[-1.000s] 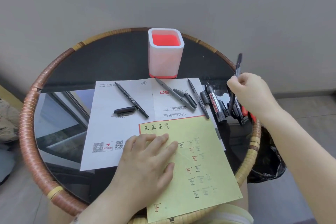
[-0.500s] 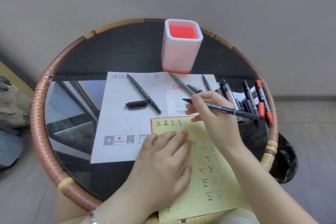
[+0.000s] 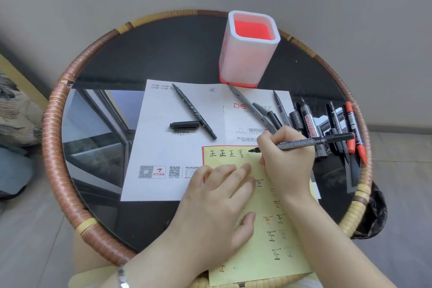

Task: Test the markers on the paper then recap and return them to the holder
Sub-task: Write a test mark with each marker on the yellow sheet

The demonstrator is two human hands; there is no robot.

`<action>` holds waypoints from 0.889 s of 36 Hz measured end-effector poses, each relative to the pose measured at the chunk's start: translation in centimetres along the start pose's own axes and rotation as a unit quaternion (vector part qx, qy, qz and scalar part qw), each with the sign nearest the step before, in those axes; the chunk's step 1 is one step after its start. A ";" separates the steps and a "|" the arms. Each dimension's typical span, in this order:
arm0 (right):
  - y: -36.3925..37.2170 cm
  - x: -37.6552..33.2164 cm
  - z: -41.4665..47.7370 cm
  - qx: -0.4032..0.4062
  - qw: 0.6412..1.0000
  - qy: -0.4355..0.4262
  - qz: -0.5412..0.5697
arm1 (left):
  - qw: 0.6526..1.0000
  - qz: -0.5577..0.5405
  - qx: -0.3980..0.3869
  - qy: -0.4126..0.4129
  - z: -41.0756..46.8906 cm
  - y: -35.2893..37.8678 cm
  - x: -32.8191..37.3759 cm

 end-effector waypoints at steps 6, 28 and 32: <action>0.2 0.1 0.2 -0.007 1.000 0.005 -0.009 | 1.000 -0.006 0.002 0.000 0.0 0.0 0.0; 0.4 0.7 0.5 -0.007 1.000 -0.014 -0.017 | 1.000 -0.006 -0.009 -0.003 0.0 0.0 0.0; 0.3 0.7 0.5 0.005 1.000 -0.019 -0.021 | 1.000 -0.007 -0.009 -0.003 0.0 0.0 0.0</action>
Point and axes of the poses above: each hand's wrist, its own z-axis towards the middle knuckle, its own y-axis out of the palm, x = y × z, the point moved 4 cm from there along z, towards the middle knuckle, and after that the axes turned 3 degrees about -x, right-handed, at the moved point
